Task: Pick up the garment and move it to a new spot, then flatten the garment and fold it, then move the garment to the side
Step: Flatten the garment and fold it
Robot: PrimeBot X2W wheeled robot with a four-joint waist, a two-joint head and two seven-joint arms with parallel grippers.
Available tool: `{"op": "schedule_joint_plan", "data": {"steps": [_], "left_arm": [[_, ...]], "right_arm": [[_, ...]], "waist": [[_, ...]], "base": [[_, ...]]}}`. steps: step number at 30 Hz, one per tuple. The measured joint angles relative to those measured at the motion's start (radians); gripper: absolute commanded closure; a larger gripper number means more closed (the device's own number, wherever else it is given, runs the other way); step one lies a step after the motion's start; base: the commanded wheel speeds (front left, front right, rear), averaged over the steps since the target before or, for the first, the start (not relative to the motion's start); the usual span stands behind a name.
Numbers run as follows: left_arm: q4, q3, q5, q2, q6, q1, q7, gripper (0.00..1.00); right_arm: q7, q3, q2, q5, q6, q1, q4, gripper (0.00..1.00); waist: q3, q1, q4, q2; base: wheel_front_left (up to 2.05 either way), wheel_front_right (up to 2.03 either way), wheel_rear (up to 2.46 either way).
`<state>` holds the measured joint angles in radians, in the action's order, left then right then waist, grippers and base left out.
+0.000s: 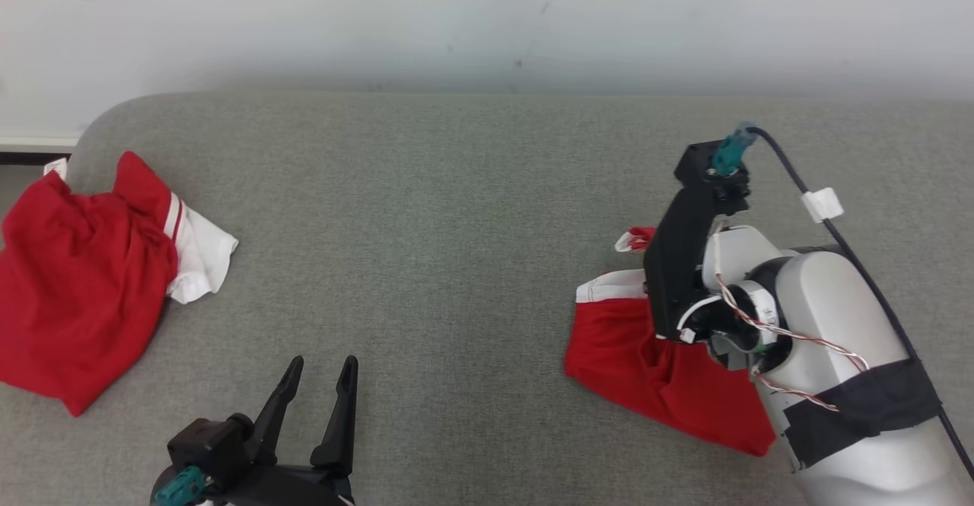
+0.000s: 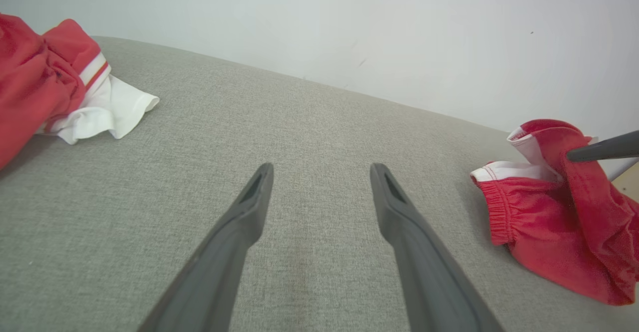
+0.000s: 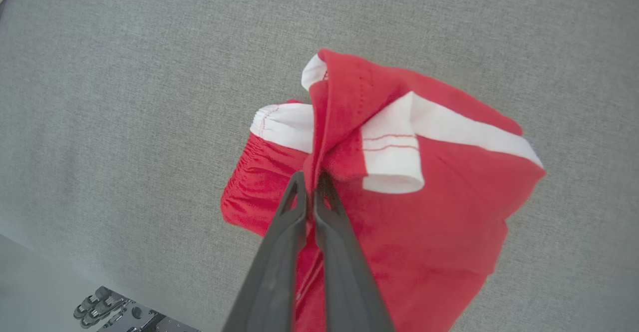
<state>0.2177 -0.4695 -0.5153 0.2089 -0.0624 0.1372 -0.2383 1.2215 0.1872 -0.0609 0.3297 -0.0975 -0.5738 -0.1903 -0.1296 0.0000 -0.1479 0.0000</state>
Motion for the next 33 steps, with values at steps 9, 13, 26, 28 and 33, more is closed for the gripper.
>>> {"op": "schedule_joint_plan", "data": {"steps": [9,13,26,28,33], "left_arm": [[0.024,0.003,-0.004,-0.010,0.002,0.011,0.000,0.00],[0.028,0.008,-0.006,-0.007,0.002,0.010,0.000,0.00],[0.027,0.020,-0.006,-0.002,0.001,0.008,-0.002,0.00],[0.025,0.026,-0.006,0.003,0.001,0.006,-0.002,0.00],[0.017,0.042,-0.004,0.016,-0.006,-0.016,-0.006,0.00]], "right_arm": [[-0.033,0.066,-0.002,0.037,-0.021,-0.017,-0.072,1.00],[-0.054,0.081,-0.001,0.041,-0.026,-0.031,-0.094,0.00],[-0.195,0.047,-0.001,0.061,-0.027,-0.034,-0.034,0.00],[-0.250,0.031,-0.004,0.038,-0.027,-0.028,0.009,0.00],[-0.440,-0.009,-0.026,0.011,-0.027,0.041,0.113,0.00]], "waist": [[-0.008,0.0000,-0.040,0.0000],[-0.008,0.0000,-0.043,0.0000],[0.002,0.0000,-0.024,0.0000],[0.007,0.0000,-0.017,0.0000],[0.021,0.0000,0.003,0.0000]], "base": [[0.00,0.00,0.00],[0.00,0.00,0.00],[0.00,0.00,0.00],[0.00,0.00,0.00],[0.00,0.00,0.00]]}}
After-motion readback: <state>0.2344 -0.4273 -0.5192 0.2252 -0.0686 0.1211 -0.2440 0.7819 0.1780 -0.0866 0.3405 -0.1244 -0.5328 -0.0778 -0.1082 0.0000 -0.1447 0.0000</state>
